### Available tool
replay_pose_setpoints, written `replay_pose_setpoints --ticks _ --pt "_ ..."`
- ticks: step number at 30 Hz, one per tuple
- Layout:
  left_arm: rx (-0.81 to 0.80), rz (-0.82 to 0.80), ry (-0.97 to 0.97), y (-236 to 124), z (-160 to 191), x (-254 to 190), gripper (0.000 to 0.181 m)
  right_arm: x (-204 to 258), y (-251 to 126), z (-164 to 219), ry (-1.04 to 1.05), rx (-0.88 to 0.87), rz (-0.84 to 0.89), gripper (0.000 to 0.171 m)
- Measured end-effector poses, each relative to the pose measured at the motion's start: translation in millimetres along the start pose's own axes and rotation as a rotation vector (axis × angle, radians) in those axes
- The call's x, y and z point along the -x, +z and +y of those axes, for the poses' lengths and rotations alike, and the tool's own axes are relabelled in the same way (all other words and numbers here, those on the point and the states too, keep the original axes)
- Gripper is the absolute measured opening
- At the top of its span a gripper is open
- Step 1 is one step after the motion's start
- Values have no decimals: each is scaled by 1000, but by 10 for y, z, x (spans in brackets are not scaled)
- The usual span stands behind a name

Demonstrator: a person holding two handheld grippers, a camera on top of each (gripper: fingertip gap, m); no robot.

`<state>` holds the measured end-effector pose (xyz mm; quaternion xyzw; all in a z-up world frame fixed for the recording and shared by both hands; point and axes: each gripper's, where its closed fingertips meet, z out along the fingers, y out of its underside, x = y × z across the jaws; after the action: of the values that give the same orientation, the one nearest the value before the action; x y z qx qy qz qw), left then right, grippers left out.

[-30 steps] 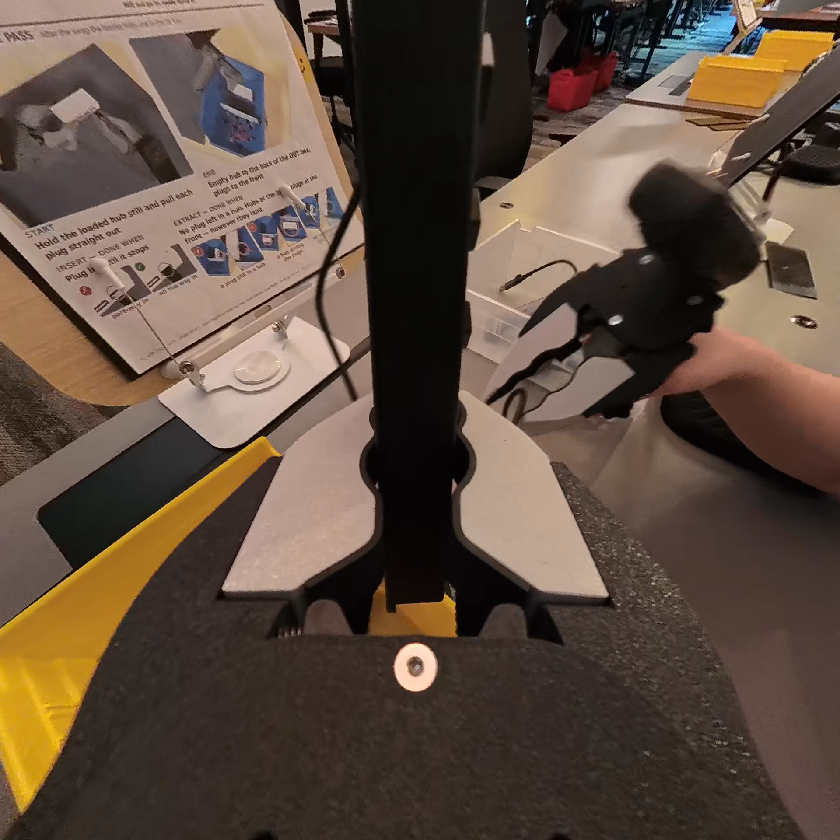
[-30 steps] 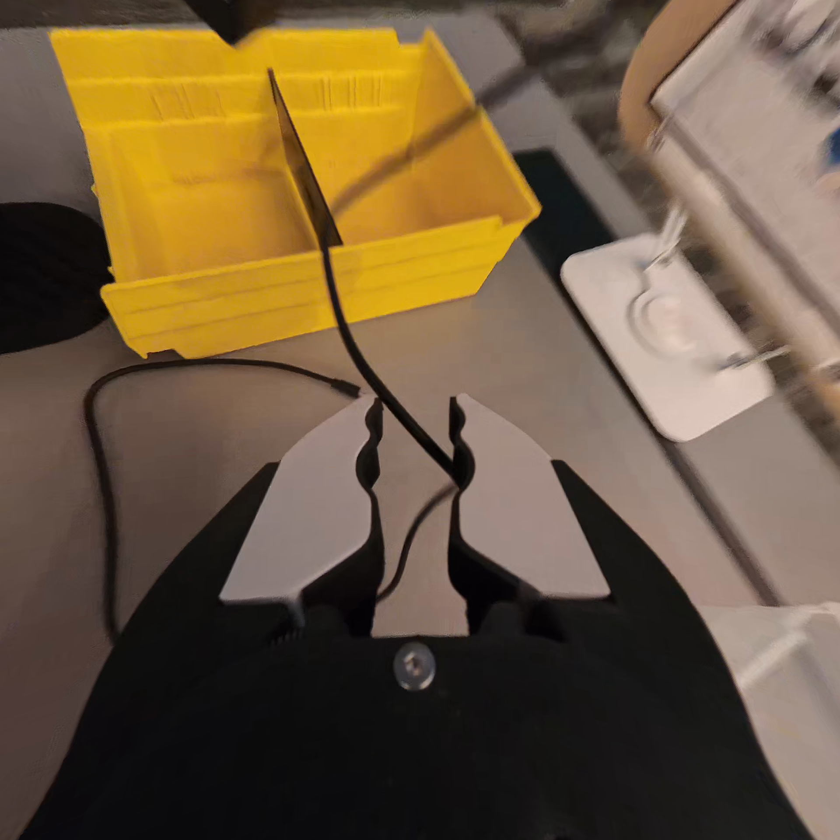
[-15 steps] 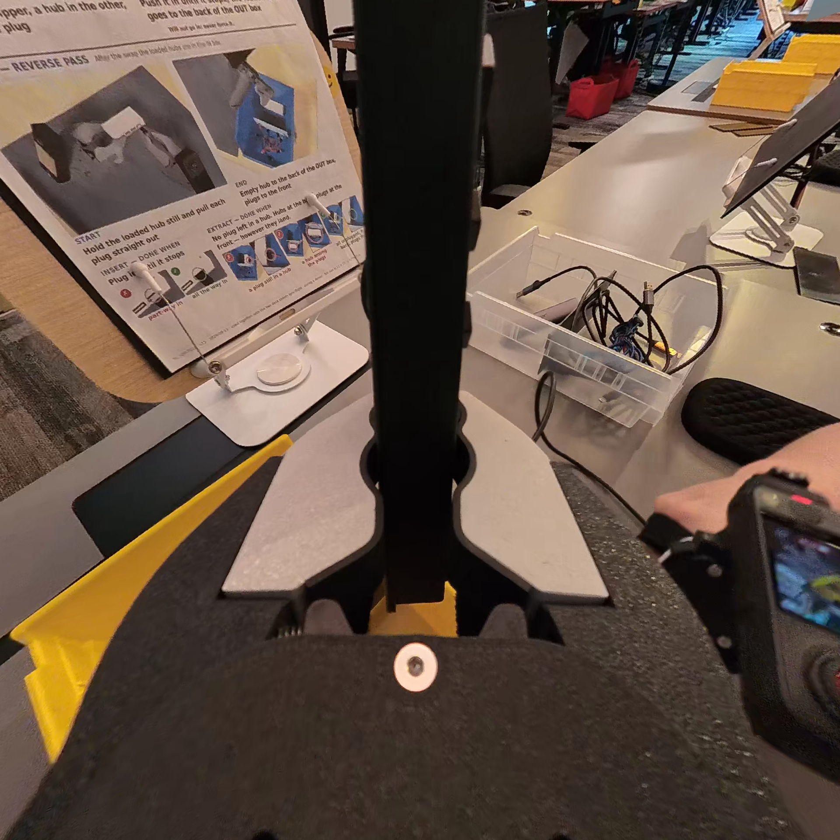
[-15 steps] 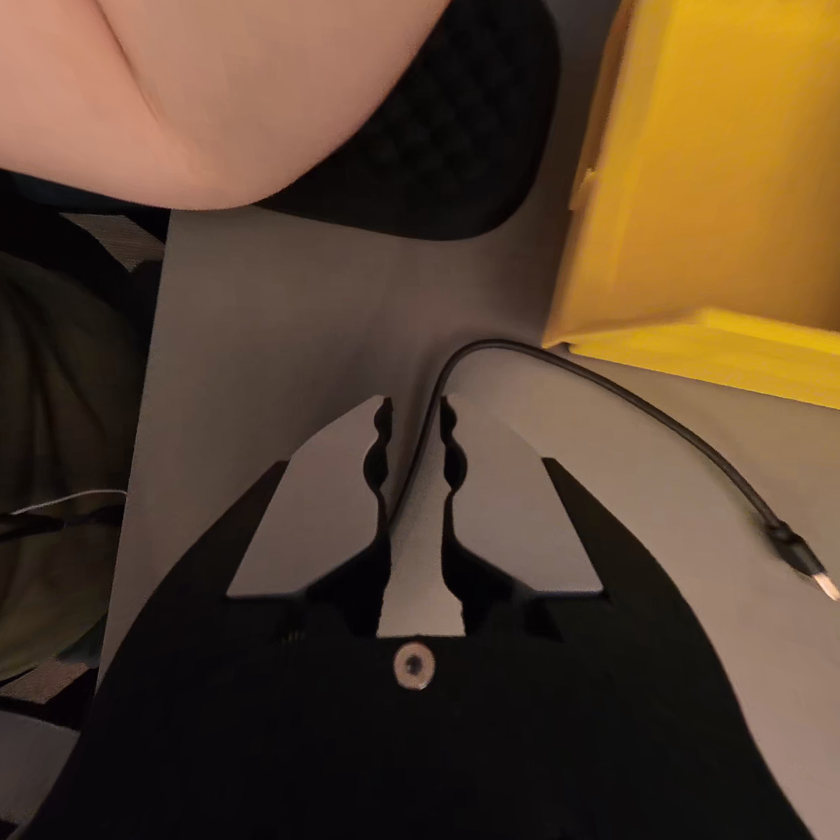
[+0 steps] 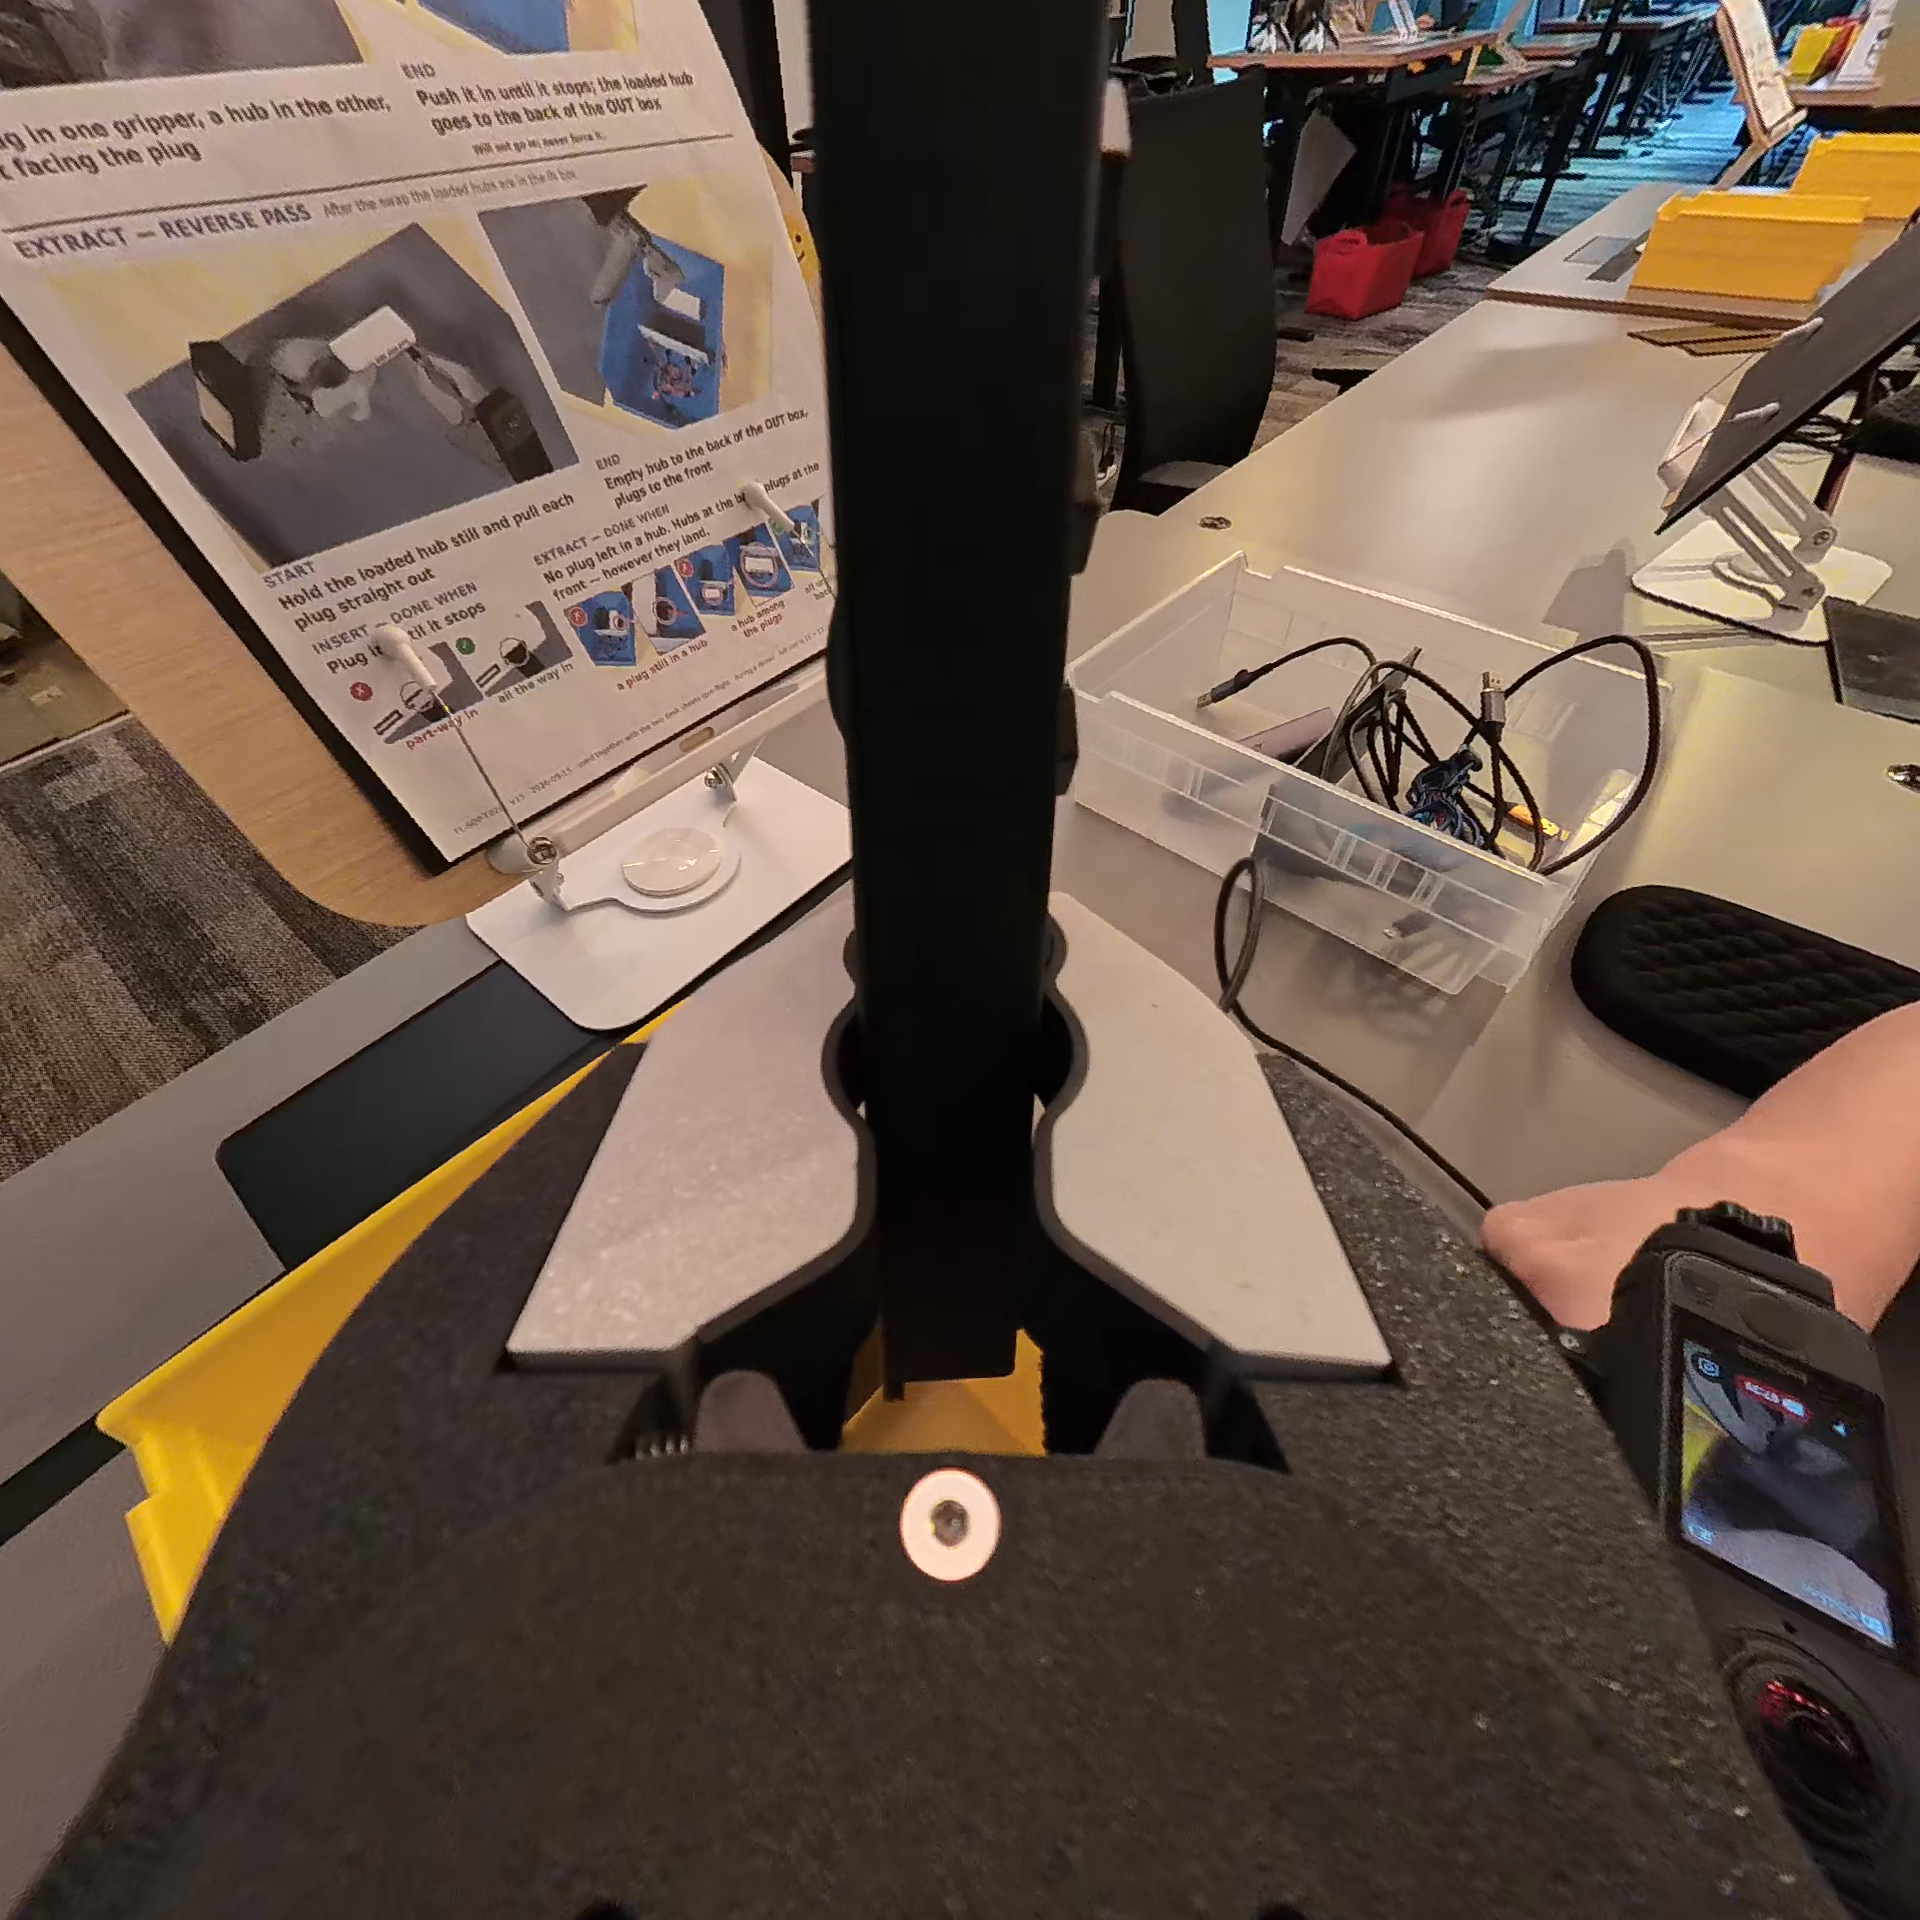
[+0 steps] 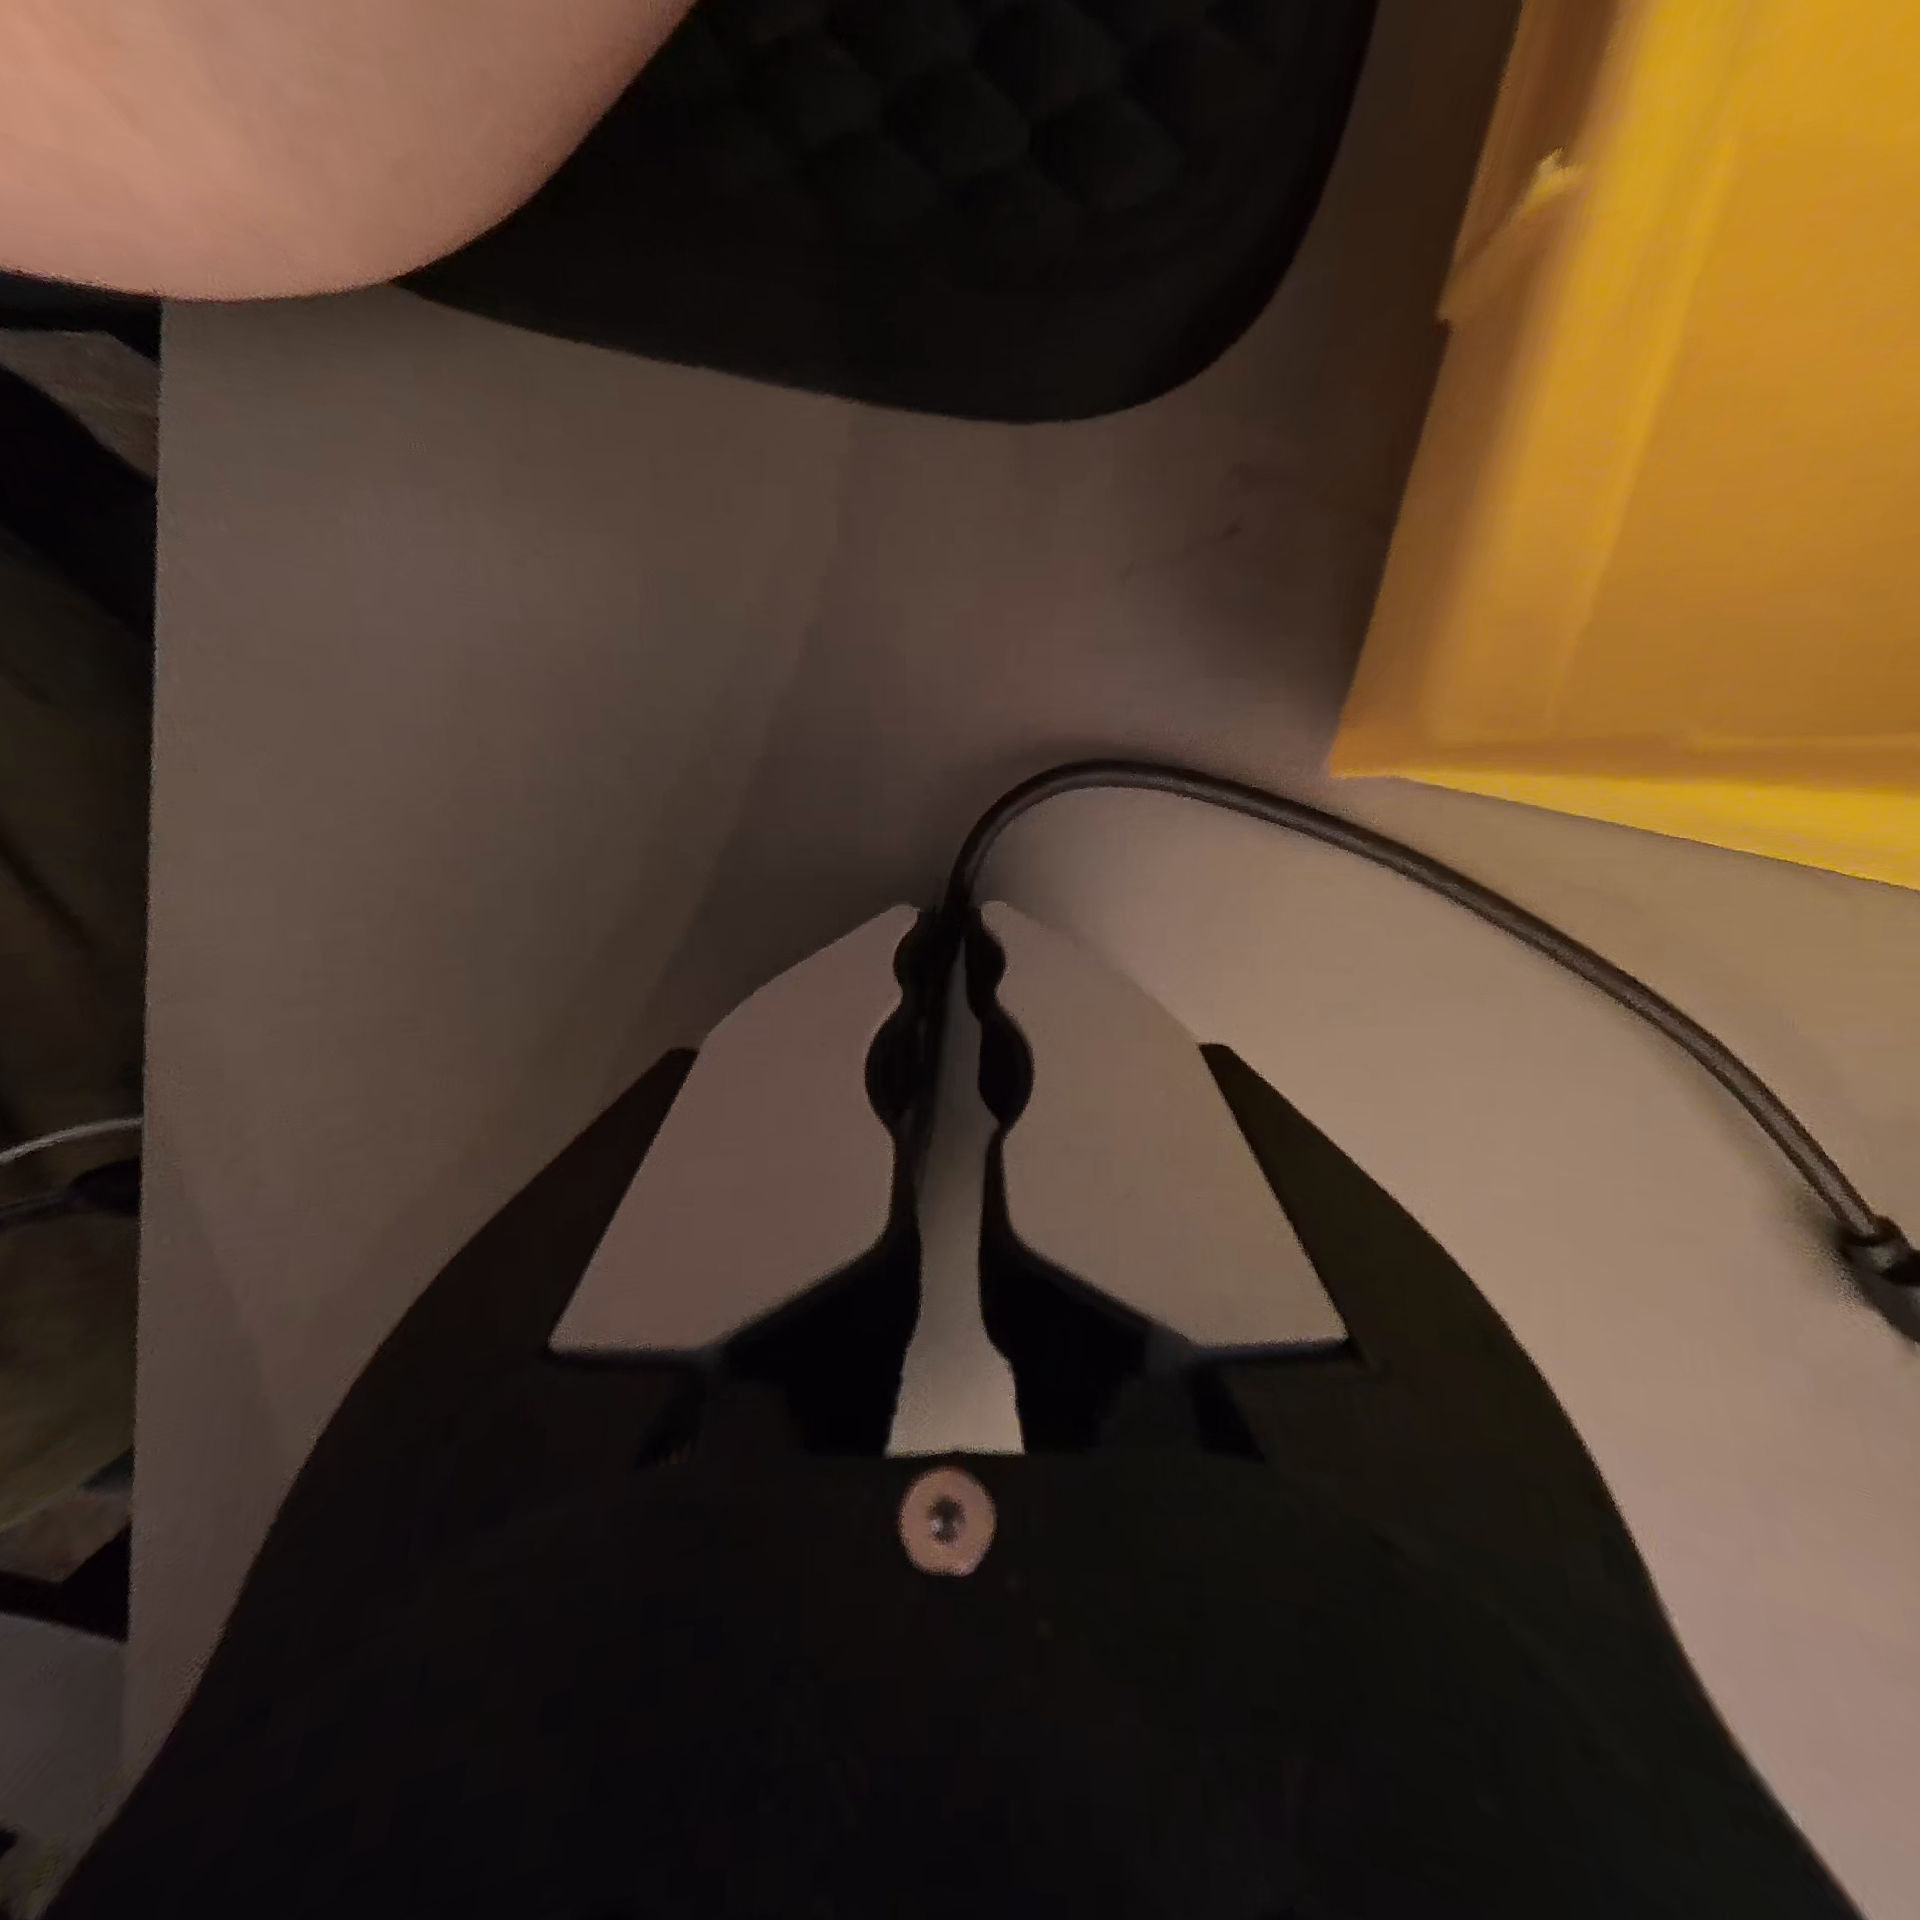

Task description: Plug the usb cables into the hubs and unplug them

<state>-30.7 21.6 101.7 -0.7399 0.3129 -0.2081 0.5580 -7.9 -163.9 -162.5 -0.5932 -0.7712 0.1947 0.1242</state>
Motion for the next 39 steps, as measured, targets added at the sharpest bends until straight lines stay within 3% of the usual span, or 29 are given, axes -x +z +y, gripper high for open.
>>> replay_pose_setpoints --ticks 3,6,11,16,19,22,24,28,32,36,39 --pt "0 -3 7 7 1 0 27 102 -156 5 -1 0 -79 5" --pt "0 2 7 16 2 -10 27 121 -545 -35 28 -54 -125 5" --pt "11 15 9 73 20 -49 27 -163 -1747 -31 79 -304 60 5" --pt "-30 -15 19 88 -65 -64 26 -522 -3200 345 78 -677 448 4" --pt "-116 -79 13 2 -207 4 26 -829 -4039 824 128 -866 833 4" --pt "-182 -88 11 -87 -313 -3 26 -1150 -4547 1581 205 -796 1252 4" --pt "-211 -80 8 -119 -366 -40 26 -1378 -4541 2085 322 -667 1321 5" --pt "-266 -70 20 -129 -467 -139 26 -1737 -4239 2756 601 -593 1210 5" --pt "-265 -71 51 -117 -498 -217 27 -1792 -3946 2943 665 -540 1045 5" --pt "-256 -52 53 -47 -483 -269 28 -1739 -3558 3169 580 -300 942 5" --pt "-244 -39 53 9 -467 -304 29 -1572 -3438 3010 507 -366 795 5"
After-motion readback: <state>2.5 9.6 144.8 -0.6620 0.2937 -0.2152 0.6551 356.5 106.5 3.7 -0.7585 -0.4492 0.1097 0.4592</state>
